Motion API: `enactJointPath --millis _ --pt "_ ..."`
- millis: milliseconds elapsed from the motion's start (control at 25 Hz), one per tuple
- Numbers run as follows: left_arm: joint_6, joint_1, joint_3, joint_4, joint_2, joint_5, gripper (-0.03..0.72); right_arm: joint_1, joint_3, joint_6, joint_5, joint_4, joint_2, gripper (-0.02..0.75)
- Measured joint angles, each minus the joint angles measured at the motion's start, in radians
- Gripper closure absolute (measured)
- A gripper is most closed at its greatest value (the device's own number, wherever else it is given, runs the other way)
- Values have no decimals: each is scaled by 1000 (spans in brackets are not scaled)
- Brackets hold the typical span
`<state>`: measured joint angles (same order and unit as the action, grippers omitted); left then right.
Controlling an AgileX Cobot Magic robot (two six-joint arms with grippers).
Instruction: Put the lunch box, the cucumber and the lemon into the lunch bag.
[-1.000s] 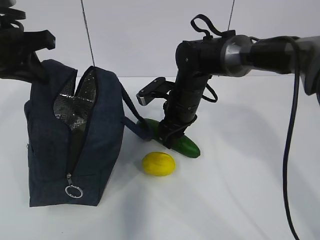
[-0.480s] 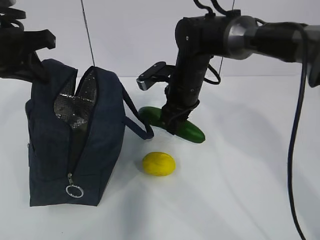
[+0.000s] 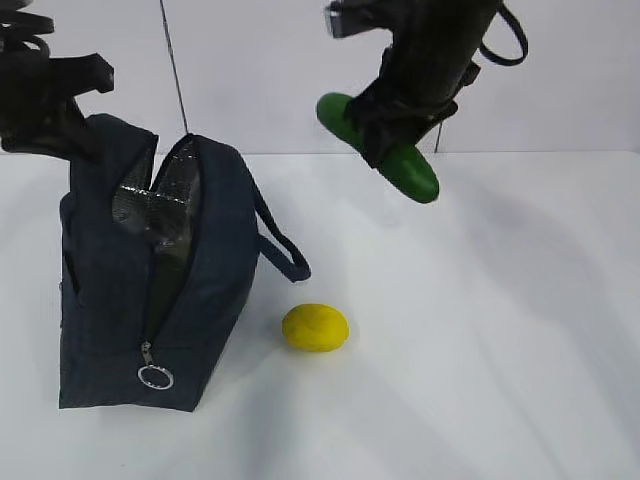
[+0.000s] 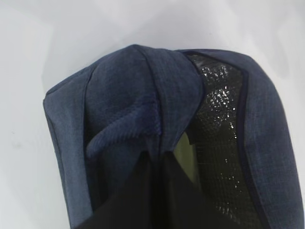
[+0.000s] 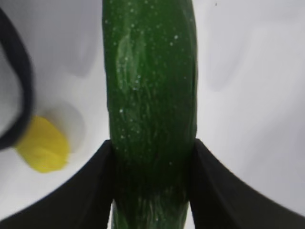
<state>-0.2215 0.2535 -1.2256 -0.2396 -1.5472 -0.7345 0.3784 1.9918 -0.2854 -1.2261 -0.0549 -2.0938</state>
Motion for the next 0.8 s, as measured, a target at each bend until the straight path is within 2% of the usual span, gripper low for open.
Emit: enactJointPath --millis 360,600,800 --pt "0 0 0 -32 0 29 691 14 2 211 -14 -303 104 399" --pt "0 0 0 -34 0 33 691 118 2 388 -16 -307 104 399" --pt "0 0 0 -36 0 36 691 179 2 436 32 -303 104 400"
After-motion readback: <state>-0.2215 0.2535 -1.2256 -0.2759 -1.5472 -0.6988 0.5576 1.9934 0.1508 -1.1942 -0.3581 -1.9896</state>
